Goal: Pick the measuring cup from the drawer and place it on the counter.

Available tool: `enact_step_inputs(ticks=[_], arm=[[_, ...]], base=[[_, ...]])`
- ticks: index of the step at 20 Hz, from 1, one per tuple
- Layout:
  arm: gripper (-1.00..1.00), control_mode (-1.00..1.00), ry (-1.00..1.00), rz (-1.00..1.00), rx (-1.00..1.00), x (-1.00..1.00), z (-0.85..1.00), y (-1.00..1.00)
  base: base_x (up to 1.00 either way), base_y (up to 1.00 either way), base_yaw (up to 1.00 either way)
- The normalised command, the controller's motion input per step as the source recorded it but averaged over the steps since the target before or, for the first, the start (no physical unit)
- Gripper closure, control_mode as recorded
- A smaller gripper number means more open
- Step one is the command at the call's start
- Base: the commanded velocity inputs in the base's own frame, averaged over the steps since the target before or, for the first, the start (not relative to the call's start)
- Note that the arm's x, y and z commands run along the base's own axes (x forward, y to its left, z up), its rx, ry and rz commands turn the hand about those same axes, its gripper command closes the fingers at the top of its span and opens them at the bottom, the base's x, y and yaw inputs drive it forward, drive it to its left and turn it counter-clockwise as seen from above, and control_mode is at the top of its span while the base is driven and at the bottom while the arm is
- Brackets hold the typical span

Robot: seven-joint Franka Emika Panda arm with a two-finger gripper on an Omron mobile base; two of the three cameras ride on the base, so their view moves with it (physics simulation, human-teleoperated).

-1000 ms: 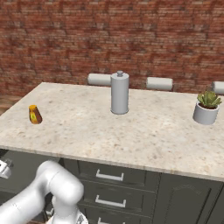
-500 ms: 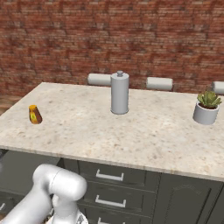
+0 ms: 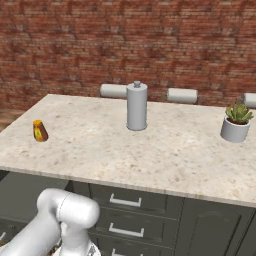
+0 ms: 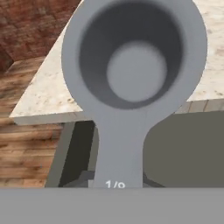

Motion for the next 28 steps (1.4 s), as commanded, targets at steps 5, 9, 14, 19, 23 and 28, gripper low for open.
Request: enact_step_inputs(ticks=[5,9,14,19,23,28], arm=[[1.0,-1.0,0.23,0.0,0.0,0.53,1.0,0.02],[1.0,-1.0,0.18,0.0,-0.01,0.82,0.91,0.03],[1.0,-1.0,0.01,0.0,-0.11,0.89,0.02,0.25],[1.0,-1.0,-0.08,0.01,-0.18,0.58,-0.88,0.46],[1.0,-1.0,-0.07,0.03,-0.15,0.46,-1.0,0.34],[1.0,-1.0,0.0,0.11,-0.05,0.08,-0.84,0.03]], base=[[0.0,0.0,0.0],[0.0,0.0,0.0],[0.0,0.0,0.0],[0.0,0.0,0.0],[0.0,0.0,0.0],[0.0,0.0,0.0]])
